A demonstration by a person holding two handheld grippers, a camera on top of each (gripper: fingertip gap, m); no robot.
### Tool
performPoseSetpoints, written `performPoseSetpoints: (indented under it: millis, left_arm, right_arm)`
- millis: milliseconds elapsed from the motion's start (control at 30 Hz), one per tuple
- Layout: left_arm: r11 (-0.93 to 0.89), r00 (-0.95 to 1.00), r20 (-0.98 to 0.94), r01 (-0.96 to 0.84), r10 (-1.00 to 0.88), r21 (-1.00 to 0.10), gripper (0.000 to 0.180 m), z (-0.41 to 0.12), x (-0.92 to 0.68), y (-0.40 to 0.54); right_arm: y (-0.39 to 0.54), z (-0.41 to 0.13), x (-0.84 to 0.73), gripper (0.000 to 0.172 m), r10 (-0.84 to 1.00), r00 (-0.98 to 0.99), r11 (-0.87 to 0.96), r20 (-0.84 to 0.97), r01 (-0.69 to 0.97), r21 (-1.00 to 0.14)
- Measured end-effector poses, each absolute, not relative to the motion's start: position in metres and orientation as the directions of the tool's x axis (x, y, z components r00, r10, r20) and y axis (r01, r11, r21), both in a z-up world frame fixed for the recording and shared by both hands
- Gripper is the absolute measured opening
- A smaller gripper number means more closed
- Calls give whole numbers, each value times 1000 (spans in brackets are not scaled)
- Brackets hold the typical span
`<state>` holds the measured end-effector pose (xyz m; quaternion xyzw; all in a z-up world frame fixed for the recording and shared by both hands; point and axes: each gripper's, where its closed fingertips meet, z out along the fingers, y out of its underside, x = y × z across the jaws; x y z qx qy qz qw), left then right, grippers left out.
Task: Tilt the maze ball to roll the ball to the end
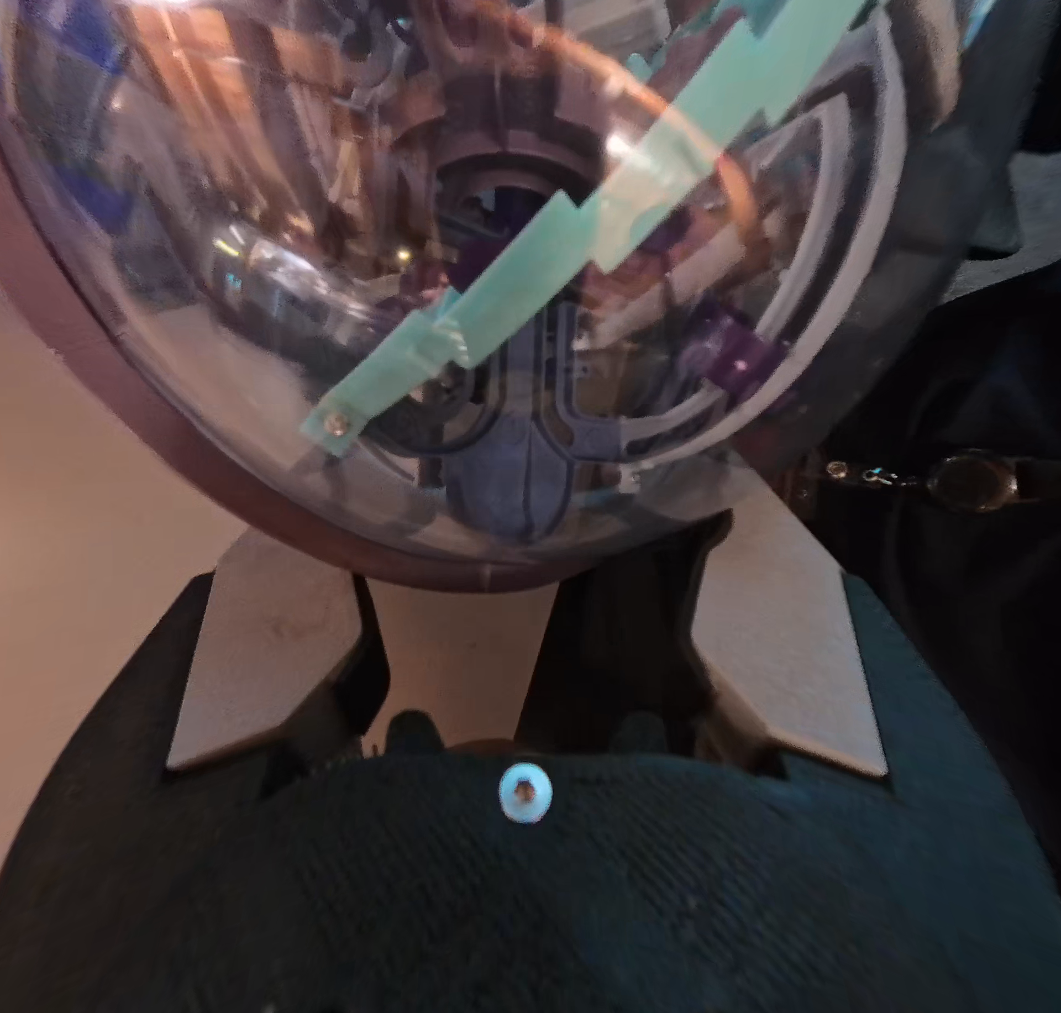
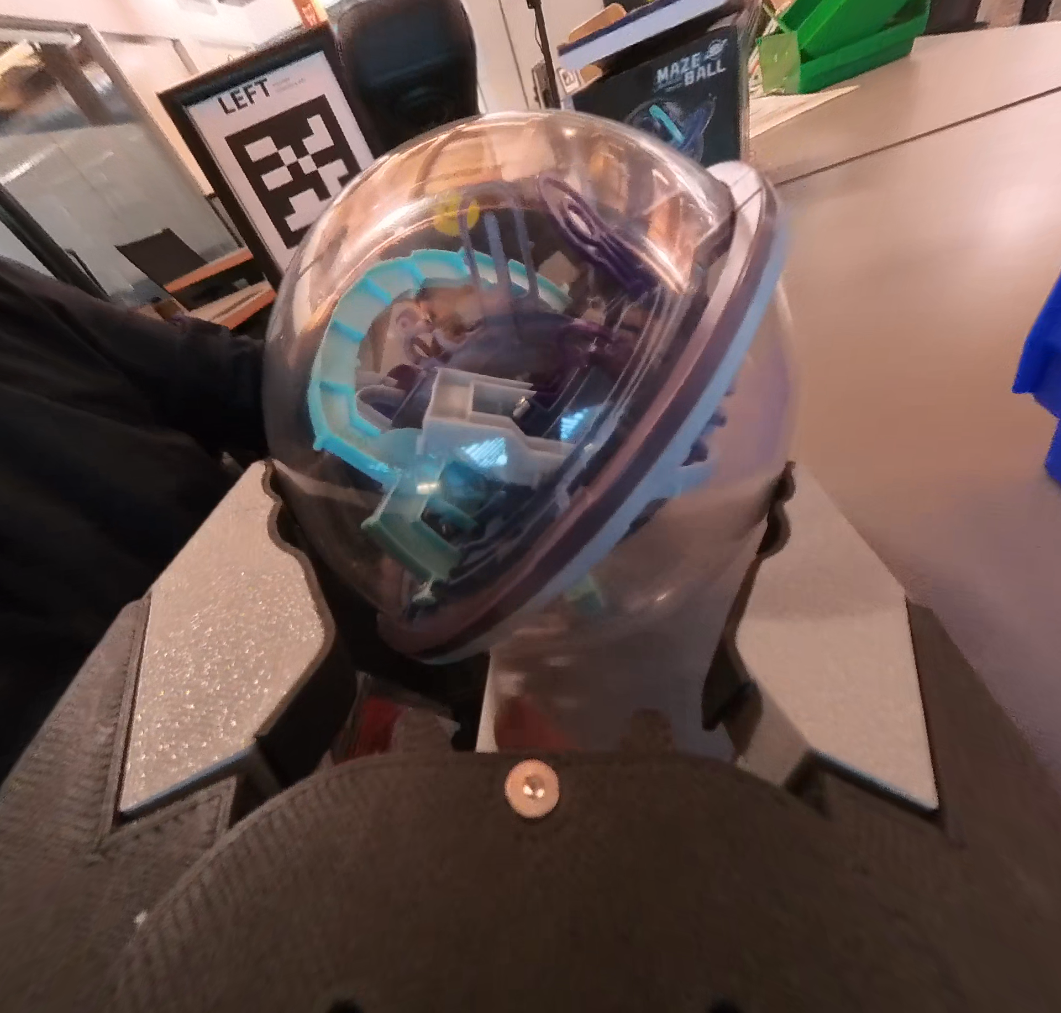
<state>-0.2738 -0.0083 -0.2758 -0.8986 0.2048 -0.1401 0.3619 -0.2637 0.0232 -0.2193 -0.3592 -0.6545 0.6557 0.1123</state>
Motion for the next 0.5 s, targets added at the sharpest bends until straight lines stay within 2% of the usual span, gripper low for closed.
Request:
performPoseSetpoints:
  millis: [33, 233, 333, 500]
  left_arm:
    - [-653, 877, 114, -255, -467, -713, 124, -276, -274, -7]
    - [-645, 876, 153, -209, -458, -735, 131, -286, -278, -4]
    - [-626, 870, 174, -182, -462, -758, 131, -284, -279, -2]
    - [-583, 895, 61, -236, -443, -778, 131, -277, -291, 3]
  right_arm:
    - [24, -220, -265, 157, 615, -712, -127, -338, 334, -934]
    - [25, -241, -266, 157, 601, -635, -130, -486, 522, -843]
    - [27, -242, -267, 157, 598, -611, -146, -519, 554, -820]
    - [34, -242, -271, 156, 614, -573, -190, -543, 560, -806]
